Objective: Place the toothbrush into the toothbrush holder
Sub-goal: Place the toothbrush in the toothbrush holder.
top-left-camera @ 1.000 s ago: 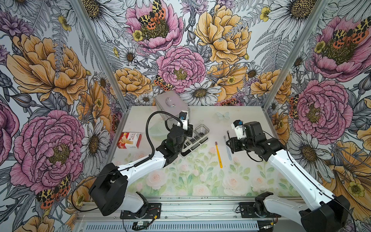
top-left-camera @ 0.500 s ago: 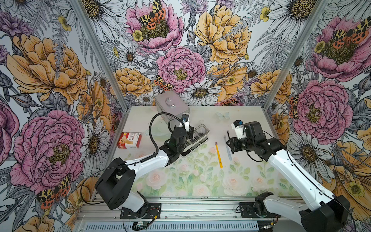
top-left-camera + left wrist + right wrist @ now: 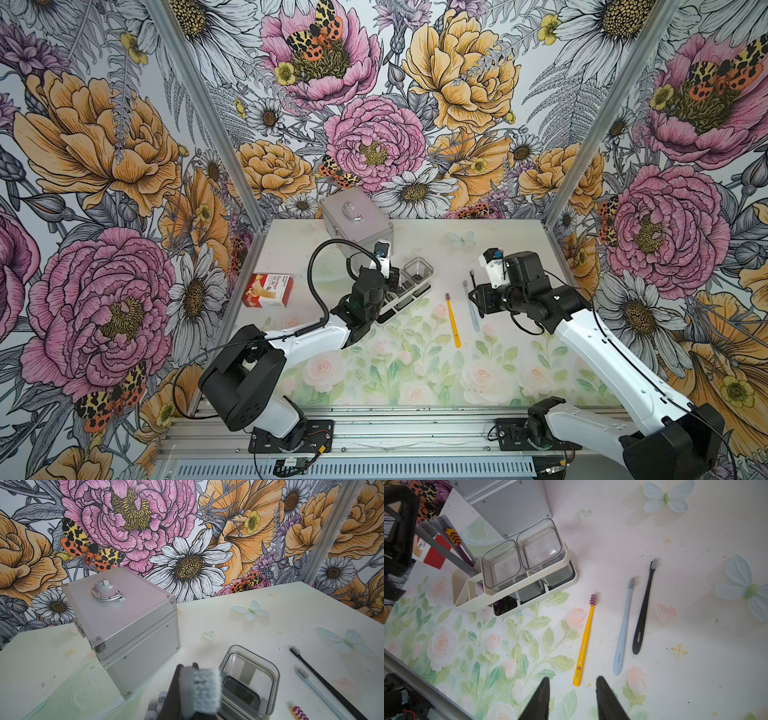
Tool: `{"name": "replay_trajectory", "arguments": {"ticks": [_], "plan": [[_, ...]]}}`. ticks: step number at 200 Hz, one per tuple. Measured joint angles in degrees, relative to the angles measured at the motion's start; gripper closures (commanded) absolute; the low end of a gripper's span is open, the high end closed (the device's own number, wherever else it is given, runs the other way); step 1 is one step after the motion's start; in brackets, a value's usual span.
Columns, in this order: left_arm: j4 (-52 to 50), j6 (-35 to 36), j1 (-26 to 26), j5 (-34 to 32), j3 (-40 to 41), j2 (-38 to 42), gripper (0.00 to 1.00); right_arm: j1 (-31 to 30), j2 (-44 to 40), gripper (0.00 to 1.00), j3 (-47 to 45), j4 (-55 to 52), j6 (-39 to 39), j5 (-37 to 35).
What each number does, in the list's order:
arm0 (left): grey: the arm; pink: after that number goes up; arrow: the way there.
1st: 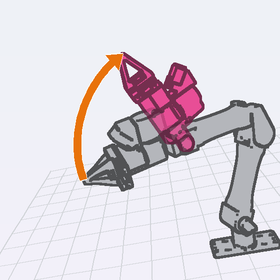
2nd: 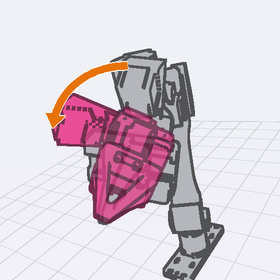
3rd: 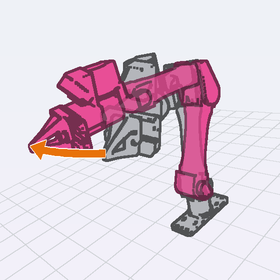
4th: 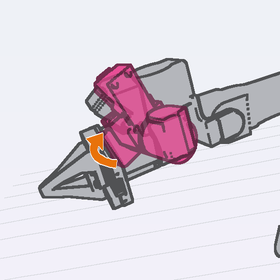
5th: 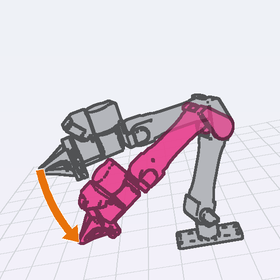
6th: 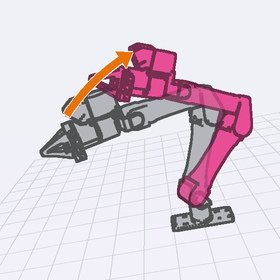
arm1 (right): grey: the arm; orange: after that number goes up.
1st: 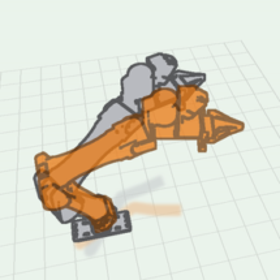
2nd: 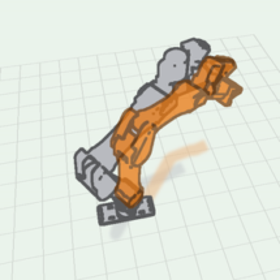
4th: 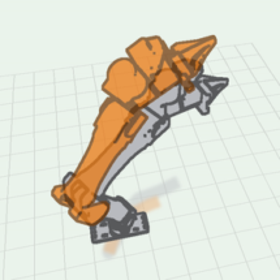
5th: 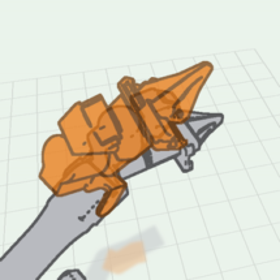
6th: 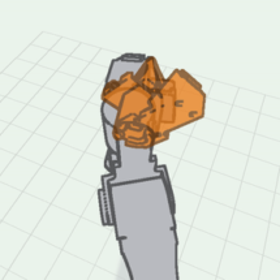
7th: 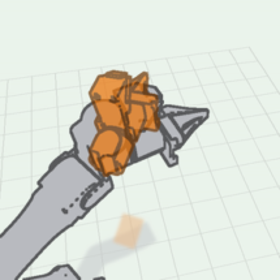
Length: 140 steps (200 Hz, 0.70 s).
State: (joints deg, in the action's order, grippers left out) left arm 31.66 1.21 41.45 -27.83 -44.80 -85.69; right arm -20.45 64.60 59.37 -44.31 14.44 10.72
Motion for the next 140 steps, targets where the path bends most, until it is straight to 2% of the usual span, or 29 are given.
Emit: {"name": "replay_trajectory", "arguments": {"ticks": [10, 41, 122, 140], "plan": [[0.5, -0.1, 0.0, 0.0, 0.3, 0.0, 0.78, 0.0, 0.0, 0.61, 0.0, 0.0, 0.0, 0.0], [1.9, -1.2, 0.0, 0.0, 0.5, 0.0, 0.68, 0.0, 0.0, 0.61, 0.0, 0.0, 0.0, 0.0], [5.6, -1.0, 0.5, 0.7, 2.7, 0.0, 0.6, 0.0, 0.0, 0.61, 0.0, 0.0, -0.4, 0.0], [6.4, -0.7, 1.3, 1.3, 2.7, 0.1, 0.54, 0.0, 0.1, 0.61, 0.0, 0.0, -0.4, 0.0]]}}
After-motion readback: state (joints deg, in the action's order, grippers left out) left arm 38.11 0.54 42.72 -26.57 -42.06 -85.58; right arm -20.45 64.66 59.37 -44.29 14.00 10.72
